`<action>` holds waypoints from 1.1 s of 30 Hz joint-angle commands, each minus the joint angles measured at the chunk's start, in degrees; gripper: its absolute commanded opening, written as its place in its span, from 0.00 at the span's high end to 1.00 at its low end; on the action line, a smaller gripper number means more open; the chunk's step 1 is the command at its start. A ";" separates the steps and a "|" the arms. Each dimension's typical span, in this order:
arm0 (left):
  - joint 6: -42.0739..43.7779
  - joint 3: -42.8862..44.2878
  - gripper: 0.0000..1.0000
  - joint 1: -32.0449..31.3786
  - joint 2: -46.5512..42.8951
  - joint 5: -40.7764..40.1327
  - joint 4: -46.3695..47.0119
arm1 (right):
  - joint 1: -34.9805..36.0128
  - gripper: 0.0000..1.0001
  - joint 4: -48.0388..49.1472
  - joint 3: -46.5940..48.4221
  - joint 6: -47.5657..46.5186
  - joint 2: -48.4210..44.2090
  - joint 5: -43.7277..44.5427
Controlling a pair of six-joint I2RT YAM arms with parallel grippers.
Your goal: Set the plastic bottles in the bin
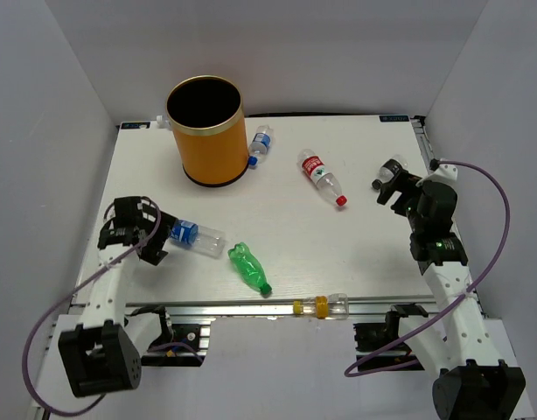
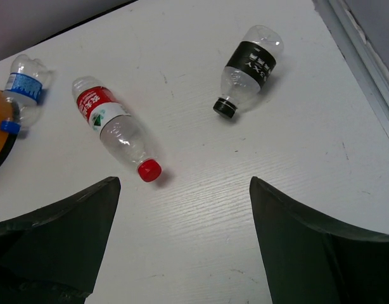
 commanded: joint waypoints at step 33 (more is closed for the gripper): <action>9.12 31.53 0.79 -1.79 9.90 1.00 33.08 | 0.11 0.11 7.88 -0.58 -11.91 3.65 -25.79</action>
